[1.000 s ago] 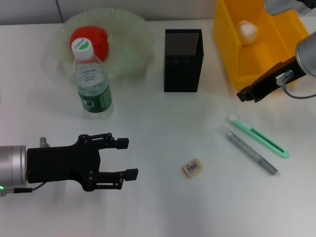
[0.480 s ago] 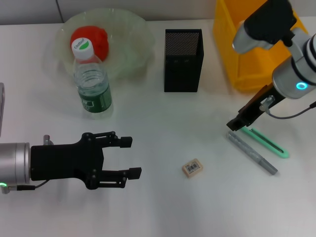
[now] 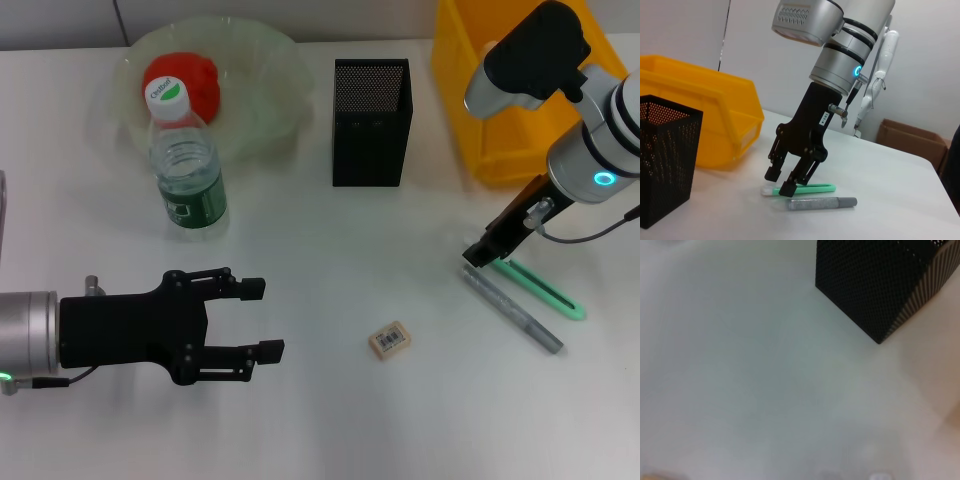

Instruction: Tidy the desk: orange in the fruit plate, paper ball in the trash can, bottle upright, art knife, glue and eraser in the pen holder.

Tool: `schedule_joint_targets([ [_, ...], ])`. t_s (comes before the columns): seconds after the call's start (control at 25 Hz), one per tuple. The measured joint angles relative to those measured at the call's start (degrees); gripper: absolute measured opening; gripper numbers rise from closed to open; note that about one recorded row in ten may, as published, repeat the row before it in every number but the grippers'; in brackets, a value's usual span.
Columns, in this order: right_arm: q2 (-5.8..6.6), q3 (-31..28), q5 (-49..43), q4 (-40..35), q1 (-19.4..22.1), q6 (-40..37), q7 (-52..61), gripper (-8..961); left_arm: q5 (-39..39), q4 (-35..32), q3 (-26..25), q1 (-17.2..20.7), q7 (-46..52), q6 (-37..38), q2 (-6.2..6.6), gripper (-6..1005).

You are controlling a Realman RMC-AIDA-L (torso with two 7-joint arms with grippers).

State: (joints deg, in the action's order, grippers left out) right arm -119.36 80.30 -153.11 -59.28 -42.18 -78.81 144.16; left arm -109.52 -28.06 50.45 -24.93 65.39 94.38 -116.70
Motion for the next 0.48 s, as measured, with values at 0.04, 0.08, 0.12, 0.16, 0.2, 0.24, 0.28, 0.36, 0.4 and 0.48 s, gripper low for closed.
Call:
schedule_joint_targets([
  [0.04,0.0,0.0,0.0,0.2,0.0,0.0,0.0,472,0.0,0.0,0.0,0.0,0.0,-0.1,-0.01,796],
  [0.08,0.0,0.0,0.0,0.4,0.0,0.1,0.0,473,0.0,0.1,0.1,-0.1,0.0,-0.3,-0.01,796],
  [0.12,0.0,0.0,0.0,0.6,0.0,0.1,-0.1,474,0.0,0.2,0.2,-0.1,0.0,-0.5,-0.02,796],
  [0.16,0.0,0.0,0.0,0.8,0.0,0.2,-0.1,475,0.0,0.2,0.2,-0.2,0.0,-0.6,-0.02,796],
  [0.2,0.0,0.0,-0.1,0.9,0.0,0.3,-0.1,476,0.0,0.2,0.2,-0.2,0.0,-0.8,-0.05,796],
  [0.24,0.0,0.0,-0.1,1.1,0.0,0.5,-0.1,446,0.0,0.2,0.2,-0.3,0.0,-0.9,-0.07,796],
  [0.28,0.0,0.0,-0.1,1.2,0.0,0.6,-0.1,416,-0.1,0.3,0.3,-0.3,0.0,-0.9,-0.12,796],
  [0.36,0.0,0.1,-0.2,1.4,0.0,0.8,-0.2,374,-0.3,0.3,0.3,-0.4,0.0,-0.9,-0.19,796],
  [0.4,0.0,0.3,-0.2,1.6,0.0,1.1,-0.2,353,-0.3,0.3,0.3,-0.4,0.0,-0.9,-0.2,796],
  [0.48,0.0,0.4,-0.2,1.8,0.0,1.2,-0.3,310,-0.4,0.3,0.3,-0.4,0.0,-1.0,-0.2,796],
])
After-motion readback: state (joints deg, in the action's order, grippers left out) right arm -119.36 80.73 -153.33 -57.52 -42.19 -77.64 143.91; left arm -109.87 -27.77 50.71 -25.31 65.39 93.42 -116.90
